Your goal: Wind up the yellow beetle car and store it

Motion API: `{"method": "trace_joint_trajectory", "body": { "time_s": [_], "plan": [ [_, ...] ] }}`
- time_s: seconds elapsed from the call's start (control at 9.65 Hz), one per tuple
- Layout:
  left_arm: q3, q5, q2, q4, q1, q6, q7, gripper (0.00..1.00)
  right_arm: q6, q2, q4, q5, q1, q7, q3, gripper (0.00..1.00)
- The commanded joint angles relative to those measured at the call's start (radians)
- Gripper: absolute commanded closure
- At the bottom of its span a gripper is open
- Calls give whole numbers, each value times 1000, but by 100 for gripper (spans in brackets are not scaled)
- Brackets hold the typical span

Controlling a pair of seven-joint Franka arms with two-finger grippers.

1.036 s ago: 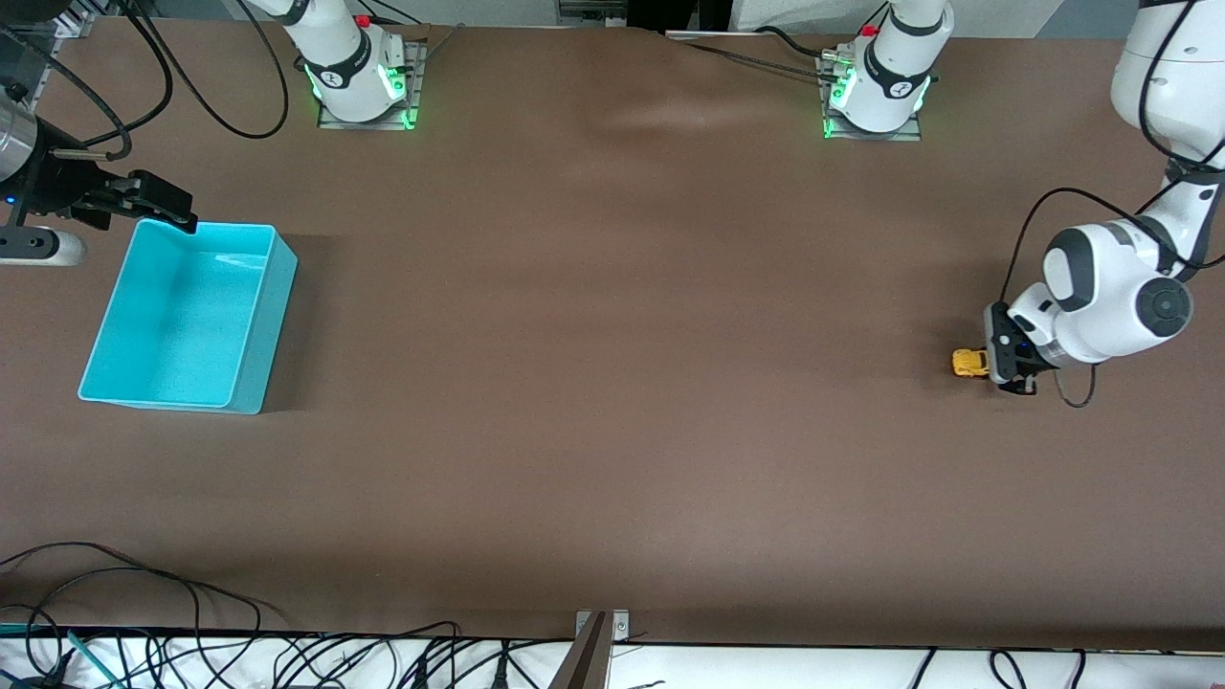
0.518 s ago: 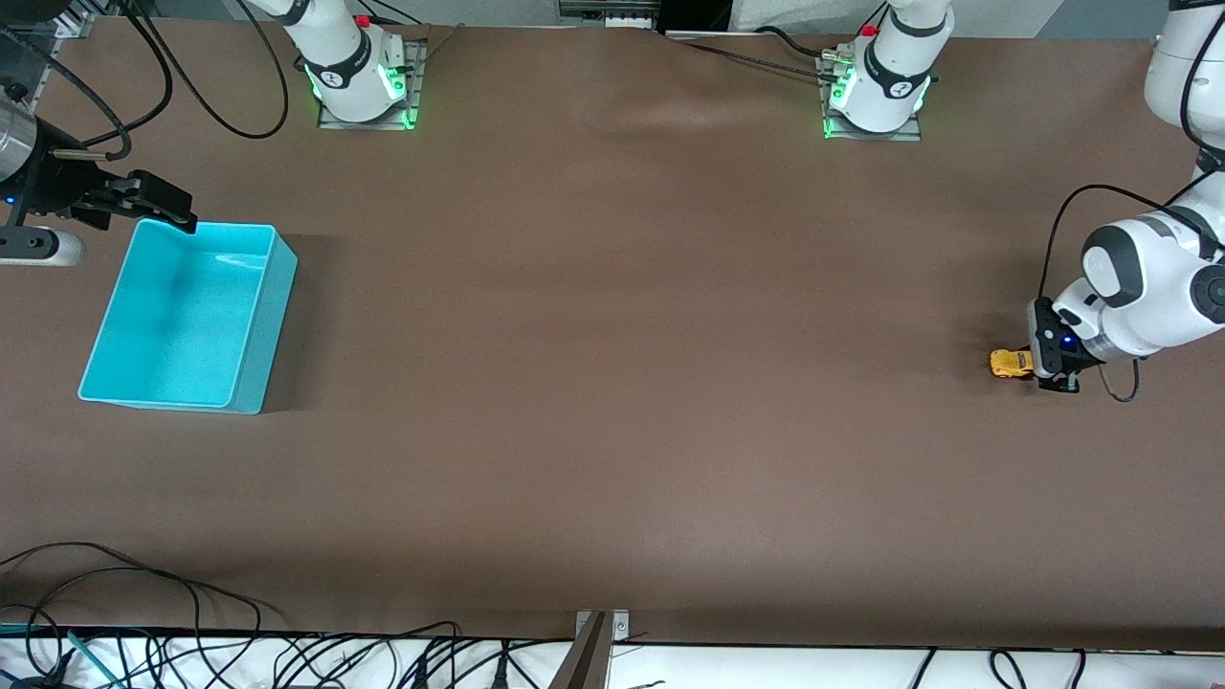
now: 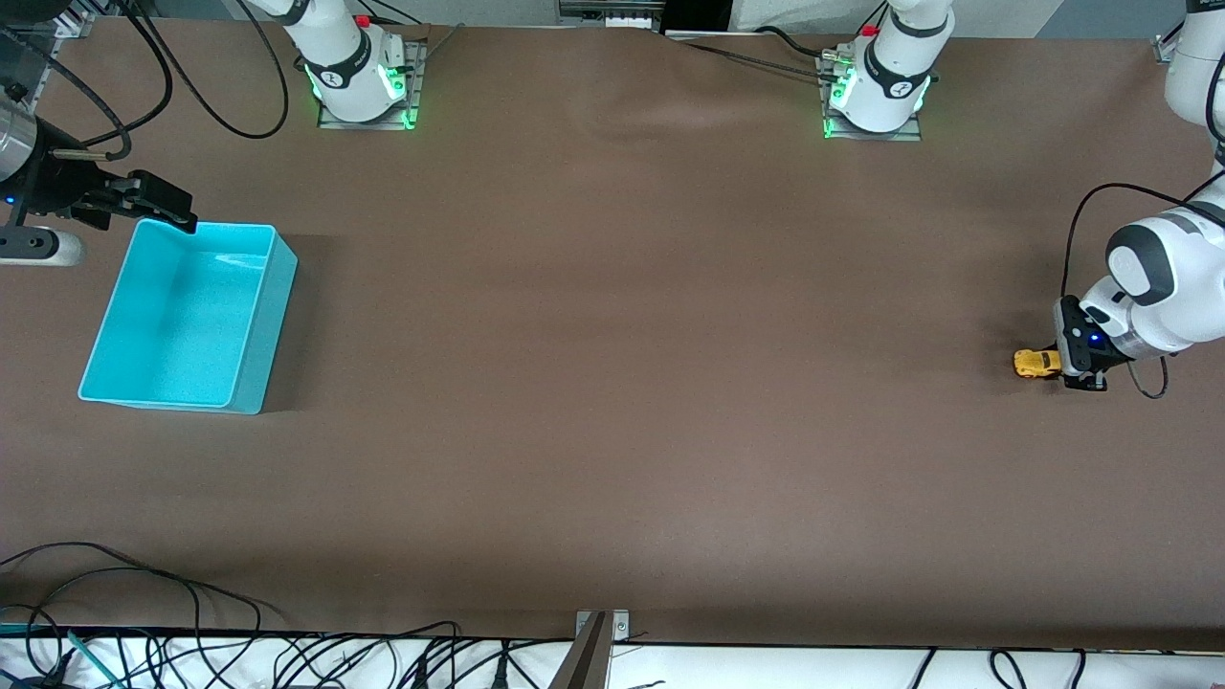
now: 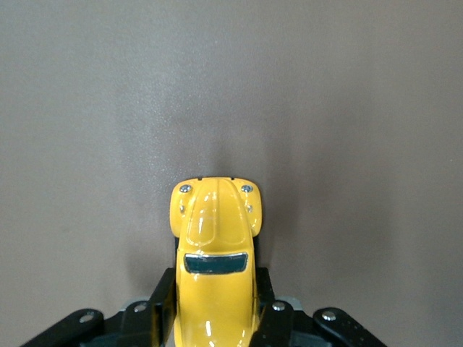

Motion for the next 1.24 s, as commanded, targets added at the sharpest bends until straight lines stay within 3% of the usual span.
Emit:
{"method": "trace_joint_trajectory", "body": {
  "time_s": [0.0,0.1,0.21,0.62,1.14],
  "plan": [
    [-6,17,29,25,17,8,15,64,-11,-3,1,21,-4,-12,-3,0],
    [-8,11,20,27,17,2,8,1,-11,-3,1,21,-4,-12,-3,0],
    [-9,10,2,45,6,-42,-1,0,-11,-3,1,21,-2,-12,-3,0],
    [-26,16,-77,206,-76,-433,-117,0,-9,-3,1,21,-2,-12,-3,0],
    [-31,20,-89,377,-147,-732,-324,0,-11,-3,1,21,-4,-12,-3,0]
  ]
}}
